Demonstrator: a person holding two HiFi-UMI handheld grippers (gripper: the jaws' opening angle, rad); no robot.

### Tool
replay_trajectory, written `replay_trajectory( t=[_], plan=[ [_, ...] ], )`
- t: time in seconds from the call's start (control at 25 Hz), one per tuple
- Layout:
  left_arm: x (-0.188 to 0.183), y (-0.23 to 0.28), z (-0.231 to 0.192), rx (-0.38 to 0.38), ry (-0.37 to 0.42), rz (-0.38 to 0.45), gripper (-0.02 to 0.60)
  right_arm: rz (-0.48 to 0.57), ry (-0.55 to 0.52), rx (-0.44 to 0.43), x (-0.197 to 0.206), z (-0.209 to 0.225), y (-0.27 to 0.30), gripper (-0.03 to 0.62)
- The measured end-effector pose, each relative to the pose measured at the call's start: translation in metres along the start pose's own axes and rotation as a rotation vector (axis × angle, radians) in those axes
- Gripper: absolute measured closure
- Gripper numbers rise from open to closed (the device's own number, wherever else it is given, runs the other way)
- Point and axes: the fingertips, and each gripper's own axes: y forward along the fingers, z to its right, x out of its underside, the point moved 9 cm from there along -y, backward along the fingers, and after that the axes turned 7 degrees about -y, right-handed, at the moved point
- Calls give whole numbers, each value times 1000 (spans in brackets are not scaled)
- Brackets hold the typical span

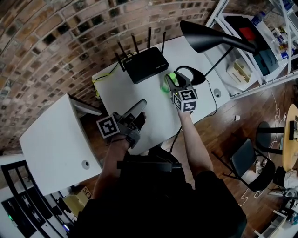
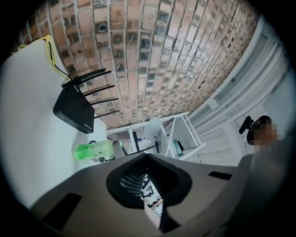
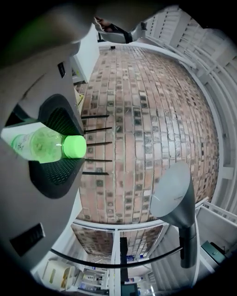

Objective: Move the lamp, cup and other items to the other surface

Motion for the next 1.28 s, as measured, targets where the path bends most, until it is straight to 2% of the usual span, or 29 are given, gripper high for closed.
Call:
replay_trajectory(
  t=[0.36, 0.68, 0.88, 1.28],
  plan=[
    [-4, -5, -2, -7, 4, 15, 575, 18, -41, 19, 9, -1, 9, 416],
    [-3, -1, 1, -5, 29, -15, 575, -31, -46, -13, 5, -1, 14, 416],
    [-1, -5, 2, 6, 18, -18, 575, -43, -27, -5, 3, -3, 12, 379],
    [2, -15, 9, 32, -8, -26, 575, -55, -24, 22, -10, -8, -8, 372]
  ],
)
